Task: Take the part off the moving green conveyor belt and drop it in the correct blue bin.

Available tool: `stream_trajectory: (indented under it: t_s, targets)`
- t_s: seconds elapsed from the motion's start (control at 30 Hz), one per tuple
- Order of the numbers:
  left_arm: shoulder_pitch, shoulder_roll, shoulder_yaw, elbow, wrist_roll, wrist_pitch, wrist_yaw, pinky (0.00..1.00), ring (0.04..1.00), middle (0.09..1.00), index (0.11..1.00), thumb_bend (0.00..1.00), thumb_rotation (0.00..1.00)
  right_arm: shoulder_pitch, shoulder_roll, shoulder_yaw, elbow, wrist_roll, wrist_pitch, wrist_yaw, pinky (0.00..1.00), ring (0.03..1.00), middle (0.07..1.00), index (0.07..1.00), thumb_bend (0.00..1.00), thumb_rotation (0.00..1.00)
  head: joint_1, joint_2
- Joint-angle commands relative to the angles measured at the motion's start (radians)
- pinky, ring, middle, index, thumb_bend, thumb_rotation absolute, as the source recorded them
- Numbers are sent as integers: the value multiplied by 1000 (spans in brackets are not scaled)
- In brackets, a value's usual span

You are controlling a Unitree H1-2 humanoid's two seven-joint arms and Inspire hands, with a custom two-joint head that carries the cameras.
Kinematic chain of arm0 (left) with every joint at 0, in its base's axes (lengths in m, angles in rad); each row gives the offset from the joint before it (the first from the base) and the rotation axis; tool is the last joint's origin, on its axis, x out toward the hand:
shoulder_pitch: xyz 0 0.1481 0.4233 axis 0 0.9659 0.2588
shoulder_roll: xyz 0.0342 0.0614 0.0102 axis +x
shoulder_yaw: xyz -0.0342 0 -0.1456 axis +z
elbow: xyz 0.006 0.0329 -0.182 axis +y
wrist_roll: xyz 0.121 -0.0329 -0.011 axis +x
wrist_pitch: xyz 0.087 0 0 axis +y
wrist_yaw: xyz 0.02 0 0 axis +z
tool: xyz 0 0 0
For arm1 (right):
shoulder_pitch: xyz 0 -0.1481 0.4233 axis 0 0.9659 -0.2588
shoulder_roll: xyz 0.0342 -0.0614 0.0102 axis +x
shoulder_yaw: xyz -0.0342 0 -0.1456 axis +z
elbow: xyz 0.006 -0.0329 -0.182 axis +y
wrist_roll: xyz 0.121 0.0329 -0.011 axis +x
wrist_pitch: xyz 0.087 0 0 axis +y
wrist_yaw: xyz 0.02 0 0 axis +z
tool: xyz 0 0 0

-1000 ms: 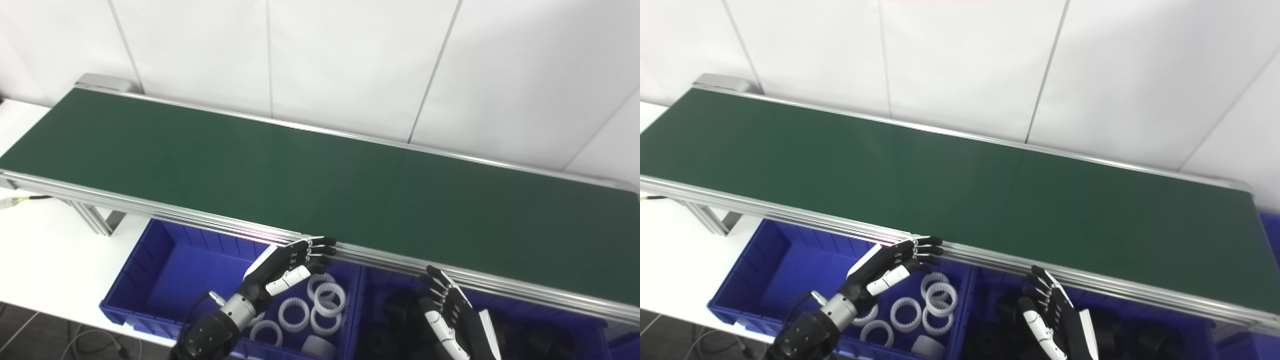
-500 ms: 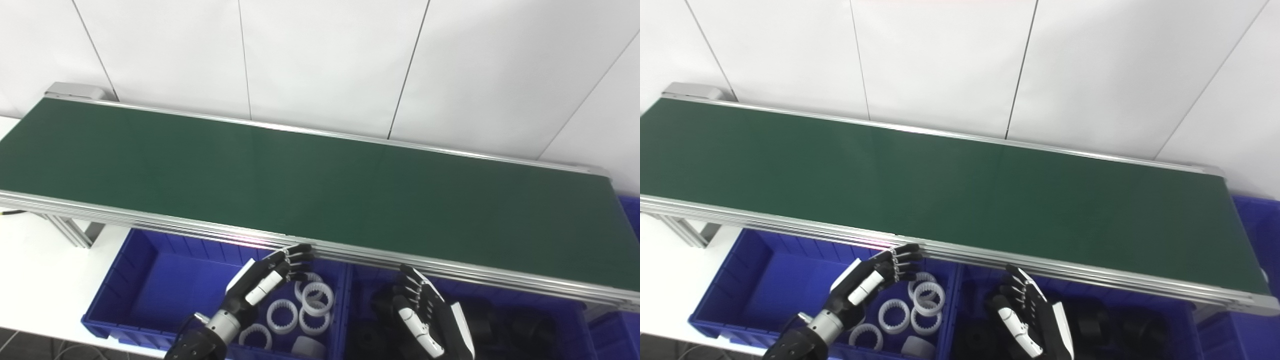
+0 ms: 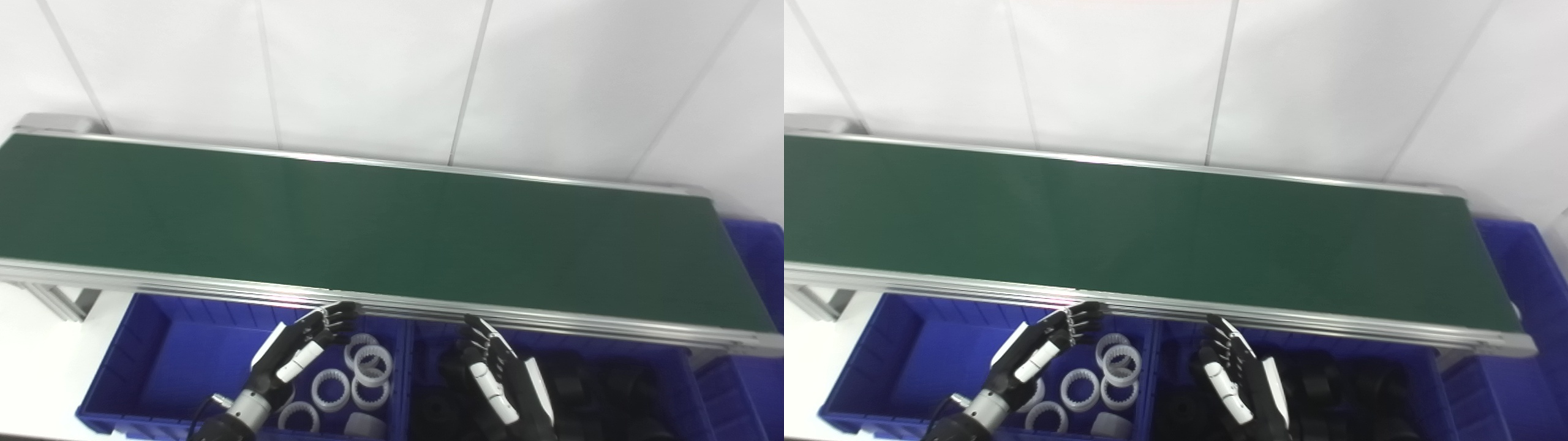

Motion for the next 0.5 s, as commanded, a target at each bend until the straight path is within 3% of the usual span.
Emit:
stream_trajectory:
  t_s: [0.0,0.27,0.47]
  targets:
    - [-30,5,2,-10,-1,-42,4,742,778,797,805,760,715,-21,11,6,-12,-4,-54,-9,727,788,829,872,553,795,-7,2]
    - [-36,-6,-9,-31,-5,-35,-3,735,774,791,793,765,689,-27,16,16,8,-11,-62,-21,726,789,831,874,573,809,-64,3]
    - [-34,-5,-11,-26,2,-32,6,738,770,790,803,784,706,-32,15,17,20,-8,-81,-25,712,780,826,871,574,809,-42,12]
